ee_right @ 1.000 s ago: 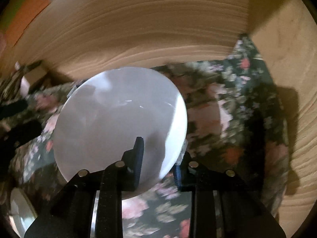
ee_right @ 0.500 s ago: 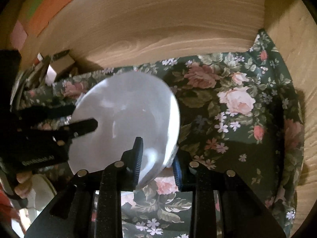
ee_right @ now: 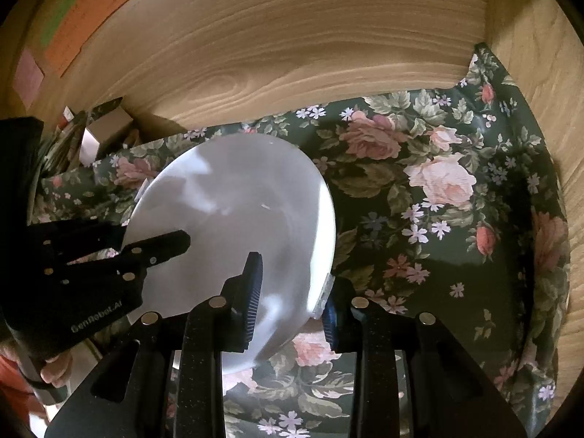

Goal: Organize plates and bowls

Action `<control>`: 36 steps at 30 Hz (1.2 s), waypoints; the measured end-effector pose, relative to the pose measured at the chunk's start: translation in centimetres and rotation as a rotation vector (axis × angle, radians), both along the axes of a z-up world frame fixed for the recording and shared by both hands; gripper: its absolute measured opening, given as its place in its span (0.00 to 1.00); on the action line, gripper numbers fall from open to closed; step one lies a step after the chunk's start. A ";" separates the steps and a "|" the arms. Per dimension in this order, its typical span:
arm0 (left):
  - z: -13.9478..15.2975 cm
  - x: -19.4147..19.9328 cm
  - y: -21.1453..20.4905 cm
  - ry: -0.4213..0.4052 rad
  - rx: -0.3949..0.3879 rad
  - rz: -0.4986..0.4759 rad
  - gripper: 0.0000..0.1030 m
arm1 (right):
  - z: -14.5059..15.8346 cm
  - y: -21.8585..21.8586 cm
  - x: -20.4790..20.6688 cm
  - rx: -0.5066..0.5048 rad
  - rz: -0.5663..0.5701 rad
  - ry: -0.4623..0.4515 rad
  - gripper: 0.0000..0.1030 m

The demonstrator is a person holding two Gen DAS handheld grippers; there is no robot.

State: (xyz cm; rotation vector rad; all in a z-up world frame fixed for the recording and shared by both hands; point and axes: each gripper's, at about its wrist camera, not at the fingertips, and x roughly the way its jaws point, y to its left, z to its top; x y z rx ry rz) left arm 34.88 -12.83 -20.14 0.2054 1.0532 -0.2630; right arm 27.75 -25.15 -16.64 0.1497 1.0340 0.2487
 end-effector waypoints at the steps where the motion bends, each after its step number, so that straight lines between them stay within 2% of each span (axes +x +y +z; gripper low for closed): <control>1: 0.0 -0.1 0.0 0.000 0.002 0.003 0.22 | -0.1 0.4 0.2 0.000 0.000 -0.002 0.26; 7: 1.1 -1.2 0.2 -0.031 -0.002 0.008 0.22 | 0.7 0.9 -0.4 -0.001 0.005 -0.036 0.26; 14: 3.4 -2.7 0.8 -0.089 -0.022 0.019 0.22 | 3.0 1.1 -1.8 0.021 0.011 -0.099 0.26; 26: 7.3 -7.3 3.4 -0.172 -0.056 0.062 0.22 | 6.8 2.9 -5.2 0.033 0.055 -0.196 0.26; 36: 8.8 -11.4 5.8 -0.216 -0.073 0.105 0.22 | 8.6 5.5 -8.1 0.043 0.103 -0.248 0.26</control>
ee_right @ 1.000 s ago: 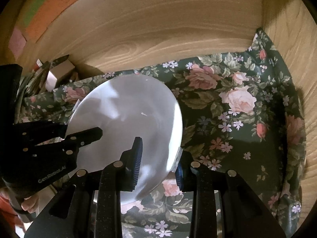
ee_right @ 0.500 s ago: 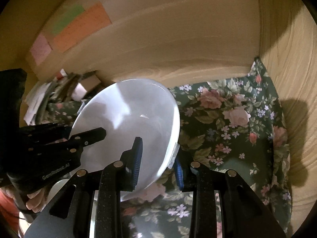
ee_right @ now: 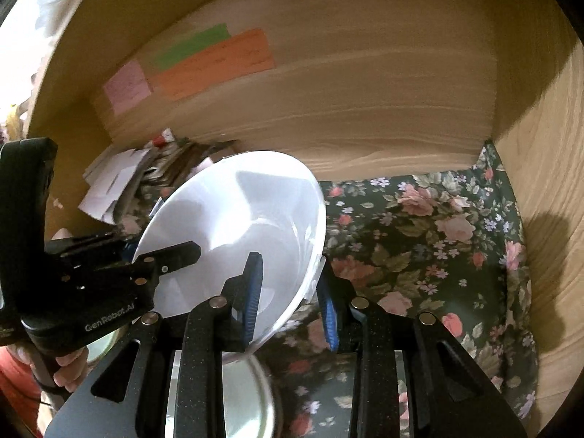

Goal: Organize plates and bowls

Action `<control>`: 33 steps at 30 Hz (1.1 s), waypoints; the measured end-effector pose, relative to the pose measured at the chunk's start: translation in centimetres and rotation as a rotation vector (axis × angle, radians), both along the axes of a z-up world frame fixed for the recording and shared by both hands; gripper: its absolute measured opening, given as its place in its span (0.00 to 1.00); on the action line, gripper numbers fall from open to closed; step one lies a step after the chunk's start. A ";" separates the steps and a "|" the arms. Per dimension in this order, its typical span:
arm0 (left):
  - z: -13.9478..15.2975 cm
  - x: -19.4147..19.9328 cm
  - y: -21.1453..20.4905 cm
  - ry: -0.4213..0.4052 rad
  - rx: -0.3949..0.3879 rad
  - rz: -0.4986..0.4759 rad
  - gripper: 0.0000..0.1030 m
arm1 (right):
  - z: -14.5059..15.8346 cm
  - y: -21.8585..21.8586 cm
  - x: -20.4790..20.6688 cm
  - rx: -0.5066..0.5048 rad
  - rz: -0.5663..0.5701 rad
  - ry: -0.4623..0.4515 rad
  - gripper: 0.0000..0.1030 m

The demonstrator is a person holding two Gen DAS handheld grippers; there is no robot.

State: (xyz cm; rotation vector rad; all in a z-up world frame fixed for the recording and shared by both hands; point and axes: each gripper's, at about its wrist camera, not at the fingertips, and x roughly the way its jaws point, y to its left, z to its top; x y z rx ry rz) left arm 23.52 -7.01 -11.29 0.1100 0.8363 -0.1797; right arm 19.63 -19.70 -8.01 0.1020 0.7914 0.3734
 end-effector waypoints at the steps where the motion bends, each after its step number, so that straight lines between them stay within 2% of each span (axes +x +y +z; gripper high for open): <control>1: 0.1 -0.4 0.3 -0.004 -0.004 0.005 0.22 | 0.0 0.3 -0.2 0.000 0.005 -0.002 0.26; 19: 1.6 -7.1 7.3 -0.046 -0.042 0.122 0.22 | 0.0 7.0 -3.5 0.016 0.128 -0.013 0.26; 33: 1.1 -11.3 13.9 -0.044 -0.069 0.235 0.22 | -0.6 13.8 -5.1 0.012 0.261 -0.002 0.26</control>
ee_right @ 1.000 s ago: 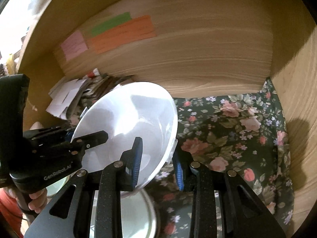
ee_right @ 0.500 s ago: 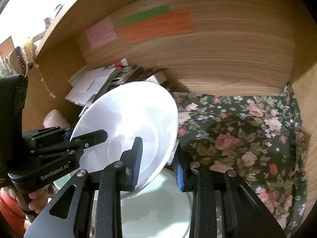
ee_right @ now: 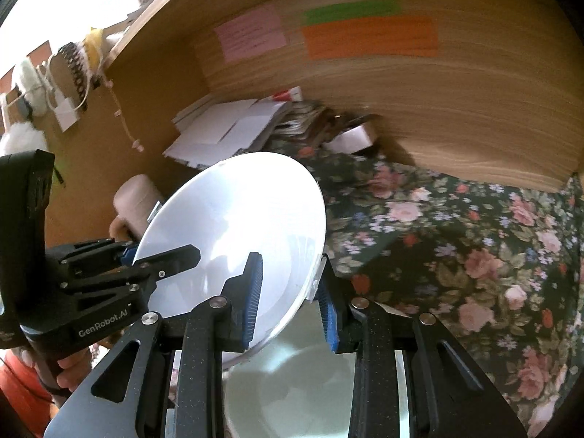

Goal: Organize plates and bowls

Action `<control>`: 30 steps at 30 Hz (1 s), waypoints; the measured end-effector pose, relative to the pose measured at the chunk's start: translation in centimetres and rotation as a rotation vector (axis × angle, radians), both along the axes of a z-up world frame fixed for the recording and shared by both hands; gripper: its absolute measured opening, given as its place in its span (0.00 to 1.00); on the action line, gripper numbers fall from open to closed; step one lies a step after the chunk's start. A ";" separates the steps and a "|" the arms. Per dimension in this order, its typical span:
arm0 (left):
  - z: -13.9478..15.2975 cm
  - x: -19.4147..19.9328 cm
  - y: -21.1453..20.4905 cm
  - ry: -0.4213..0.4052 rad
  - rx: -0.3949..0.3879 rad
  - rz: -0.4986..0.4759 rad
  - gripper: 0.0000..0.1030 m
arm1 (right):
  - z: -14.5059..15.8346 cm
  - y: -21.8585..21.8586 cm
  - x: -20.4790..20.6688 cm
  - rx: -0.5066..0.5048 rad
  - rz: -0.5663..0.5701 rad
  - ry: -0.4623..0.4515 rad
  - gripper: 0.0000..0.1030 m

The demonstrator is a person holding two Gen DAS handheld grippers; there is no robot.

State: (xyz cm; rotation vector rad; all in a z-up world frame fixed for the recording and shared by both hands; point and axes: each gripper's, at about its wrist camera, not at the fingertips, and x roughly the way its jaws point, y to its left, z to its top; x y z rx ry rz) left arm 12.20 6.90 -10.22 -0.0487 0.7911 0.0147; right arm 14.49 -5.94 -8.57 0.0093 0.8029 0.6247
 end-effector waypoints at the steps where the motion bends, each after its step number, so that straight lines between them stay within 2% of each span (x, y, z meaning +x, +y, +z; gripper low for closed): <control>1: 0.0 -0.3 0.5 0.001 -0.002 0.009 0.22 | -0.1 0.6 -0.1 0.001 0.012 0.003 0.26; 15: -2.1 -4.0 6.5 0.023 -0.028 0.115 0.22 | -3.2 6.5 -1.0 -0.019 0.140 0.078 0.26; 30: -4.6 -4.9 8.3 0.058 -0.052 0.128 0.22 | -5.8 8.5 -0.7 -0.046 0.175 0.155 0.26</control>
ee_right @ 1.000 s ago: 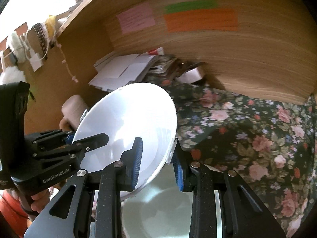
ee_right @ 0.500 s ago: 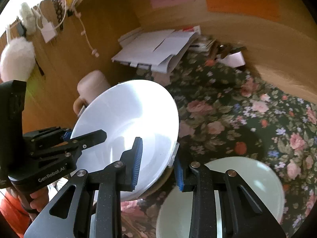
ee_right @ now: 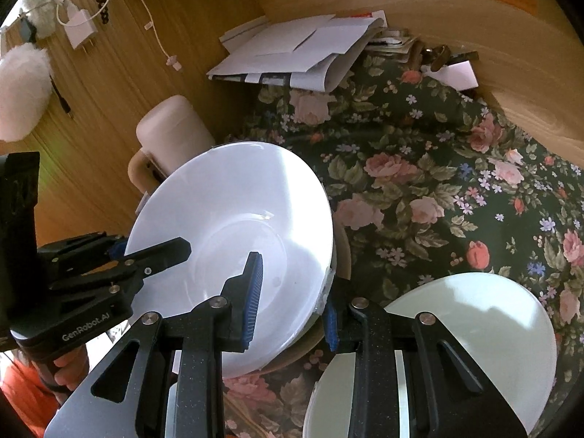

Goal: Organize plates and bowls

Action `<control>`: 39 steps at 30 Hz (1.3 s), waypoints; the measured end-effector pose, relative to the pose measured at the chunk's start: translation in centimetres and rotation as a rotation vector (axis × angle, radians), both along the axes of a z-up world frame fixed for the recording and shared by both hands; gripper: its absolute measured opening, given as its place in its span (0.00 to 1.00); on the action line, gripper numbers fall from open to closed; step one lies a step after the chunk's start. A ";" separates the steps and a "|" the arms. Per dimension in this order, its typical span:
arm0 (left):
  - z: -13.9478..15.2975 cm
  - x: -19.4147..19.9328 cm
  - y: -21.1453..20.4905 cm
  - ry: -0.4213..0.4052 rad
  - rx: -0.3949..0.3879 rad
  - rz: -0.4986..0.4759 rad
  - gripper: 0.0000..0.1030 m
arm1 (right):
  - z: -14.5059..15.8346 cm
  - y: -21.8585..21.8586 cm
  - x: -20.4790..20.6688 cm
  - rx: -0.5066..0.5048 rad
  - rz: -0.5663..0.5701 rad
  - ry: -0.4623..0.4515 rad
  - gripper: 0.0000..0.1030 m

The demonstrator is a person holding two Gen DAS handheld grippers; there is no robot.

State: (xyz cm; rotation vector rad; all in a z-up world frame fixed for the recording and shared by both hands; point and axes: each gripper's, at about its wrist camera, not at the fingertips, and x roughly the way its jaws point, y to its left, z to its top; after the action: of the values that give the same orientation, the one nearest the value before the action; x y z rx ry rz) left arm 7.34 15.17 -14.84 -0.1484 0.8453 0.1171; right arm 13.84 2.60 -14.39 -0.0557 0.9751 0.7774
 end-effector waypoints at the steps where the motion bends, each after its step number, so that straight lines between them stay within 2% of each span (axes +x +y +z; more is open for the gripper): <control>1: -0.2 0.0 0.1 0.002 -0.004 -0.001 0.22 | -0.1 0.0 0.0 -0.003 0.001 0.002 0.26; 9: -0.2 -0.1 -0.2 -0.002 0.007 -0.001 0.22 | -0.6 0.4 0.1 -0.017 0.017 -0.005 0.28; 15: -0.3 0.0 -0.1 0.005 -0.015 -0.005 0.22 | -0.2 0.1 0.2 -0.024 0.028 -0.011 0.28; 19: -0.4 0.1 -0.2 0.001 0.003 -0.007 0.22 | 0.4 -0.3 0.2 -0.061 -0.004 -0.079 0.30; 25: 0.1 0.4 0.1 0.003 0.008 0.007 0.22 | 0.6 -0.7 0.2 -0.052 0.001 -0.082 0.31; 32: 0.3 0.9 0.4 0.030 -0.021 0.028 0.23 | 0.6 -1.1 0.1 -0.038 0.001 -0.054 0.32; 34: 0.5 1.0 0.4 0.035 -0.022 0.031 0.23 | 0.8 -1.4 0.2 -0.022 -0.005 -0.049 0.38; 39: 0.8 1.2 1.0 0.057 -0.067 0.038 0.23 | 1.4 -1.7 -0.1 -0.014 -0.007 -0.064 0.41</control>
State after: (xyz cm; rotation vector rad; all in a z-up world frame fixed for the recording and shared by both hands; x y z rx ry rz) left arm 8.53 16.12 -14.07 -0.2253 0.9035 0.1291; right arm 13.75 0.90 -12.99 -0.0888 0.9199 0.7576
